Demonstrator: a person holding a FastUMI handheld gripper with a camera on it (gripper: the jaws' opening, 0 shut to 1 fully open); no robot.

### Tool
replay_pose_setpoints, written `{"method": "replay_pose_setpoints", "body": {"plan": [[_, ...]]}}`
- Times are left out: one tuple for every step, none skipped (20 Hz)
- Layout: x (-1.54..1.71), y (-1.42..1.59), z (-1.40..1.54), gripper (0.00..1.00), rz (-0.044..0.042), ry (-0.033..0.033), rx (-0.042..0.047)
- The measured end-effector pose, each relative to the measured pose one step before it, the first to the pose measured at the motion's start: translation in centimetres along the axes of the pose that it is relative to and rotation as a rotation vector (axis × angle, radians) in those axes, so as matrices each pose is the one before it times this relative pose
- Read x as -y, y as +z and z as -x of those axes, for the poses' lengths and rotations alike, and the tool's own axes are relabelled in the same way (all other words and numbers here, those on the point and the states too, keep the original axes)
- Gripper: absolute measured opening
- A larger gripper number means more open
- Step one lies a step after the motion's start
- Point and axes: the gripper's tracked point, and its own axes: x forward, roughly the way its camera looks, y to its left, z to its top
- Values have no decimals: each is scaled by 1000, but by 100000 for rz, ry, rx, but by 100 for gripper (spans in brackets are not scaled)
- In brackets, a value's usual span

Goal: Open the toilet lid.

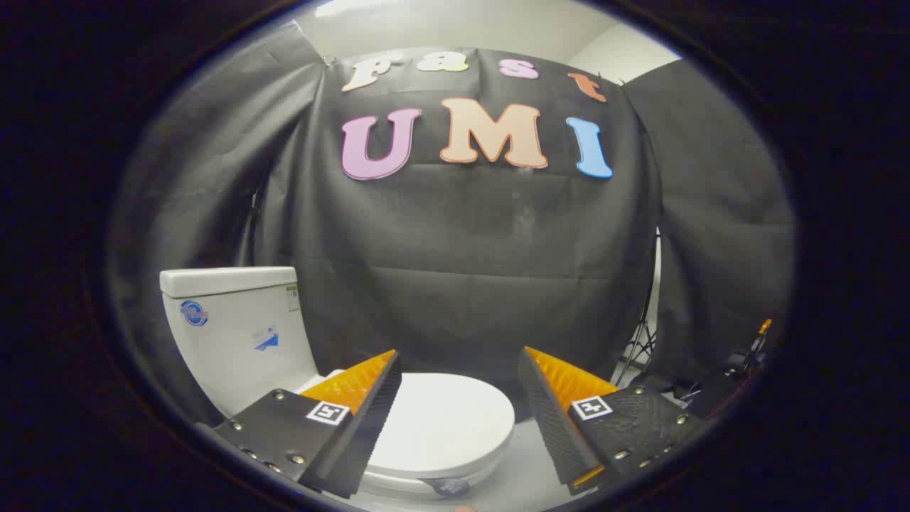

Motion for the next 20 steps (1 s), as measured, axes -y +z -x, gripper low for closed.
{"method": "replay_pose_setpoints", "body": {"plan": [[-472,37,150,98,850,441,342],[-413,72,201,98,680,525,-280],[-472,97,319,98,-98,1142,-157],[-538,214,366,97,95,1027,-17],[-84,253,448,97,140,126,51],[-124,232,435,97,263,17,-28],[5,134,463,97,-641,88,-332],[-4,-128,416,97,-1276,528,-1168],[186,-280,413,97,-1834,-314,-959],[587,-98,435,97,-1799,-1601,-749],[590,-137,401,97,-1528,-1786,-264],[295,-75,380,97,-581,-357,-142],[114,-286,317,97,488,-70,-697],[475,-232,328,97,930,-724,-1102],[635,-200,491,97,311,-1011,-955],[598,-61,471,97,-576,-1422,158],[363,220,319,97,-1222,-1056,1283],[346,85,-50,97,-1698,-688,1089],[-94,-469,-268,97,-1786,191,-331],[-163,-542,-341,97,-1730,1047,-1180]]}}
